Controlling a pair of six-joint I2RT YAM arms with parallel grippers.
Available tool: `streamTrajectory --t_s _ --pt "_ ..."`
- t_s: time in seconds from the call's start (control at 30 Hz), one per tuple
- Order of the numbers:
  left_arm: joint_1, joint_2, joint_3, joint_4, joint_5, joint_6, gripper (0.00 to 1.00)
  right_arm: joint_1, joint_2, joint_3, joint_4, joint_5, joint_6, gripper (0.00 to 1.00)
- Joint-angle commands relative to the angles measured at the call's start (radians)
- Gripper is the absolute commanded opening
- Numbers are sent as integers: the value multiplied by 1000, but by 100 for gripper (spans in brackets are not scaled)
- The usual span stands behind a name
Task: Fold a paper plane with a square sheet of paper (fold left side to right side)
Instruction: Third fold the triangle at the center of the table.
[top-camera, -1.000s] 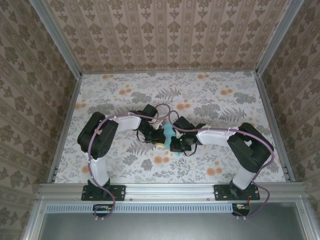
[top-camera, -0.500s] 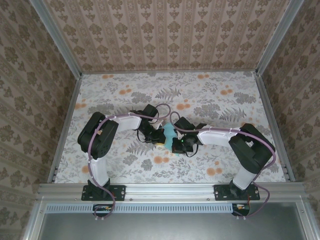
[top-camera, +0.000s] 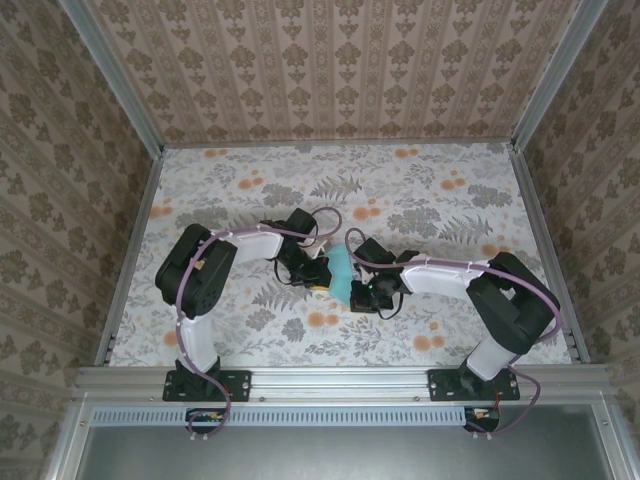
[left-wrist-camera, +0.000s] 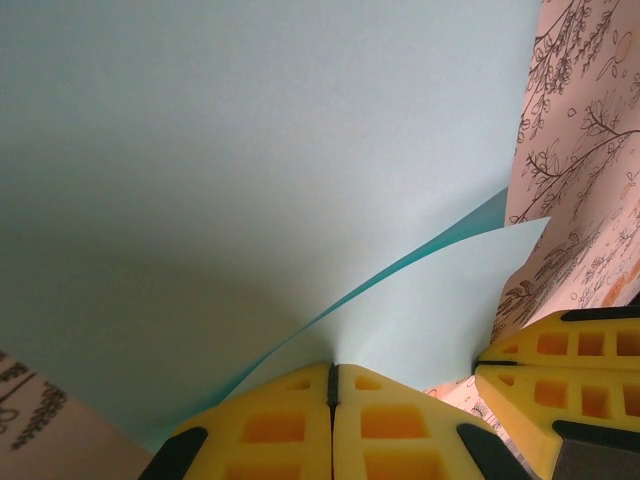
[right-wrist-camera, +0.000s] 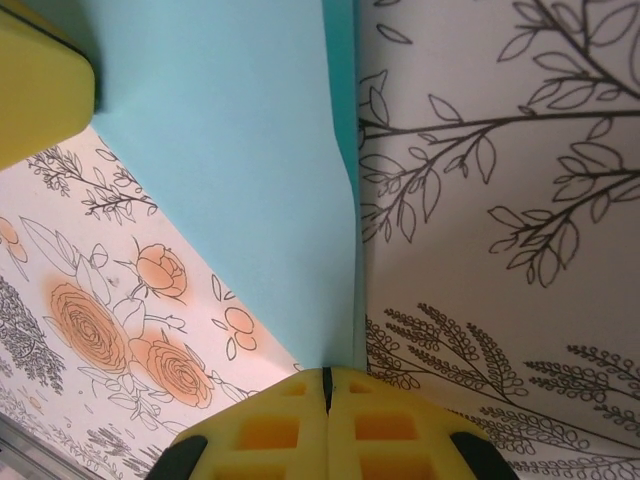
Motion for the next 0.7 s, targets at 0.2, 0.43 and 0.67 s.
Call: streamTrajectory --t_s 0.2,0.43,0.67 --pt "0 46 -15 -70 -114 14 6 0 -27 -27 -152 15 -13 4" --pt "-1 44 -13 -65 -110 9 6 -6 -142 -3 -68 -39 -5 4" --pt "-3 47 -9 -63 -108 8 6 -6 -73 34 9 -43 20 4"
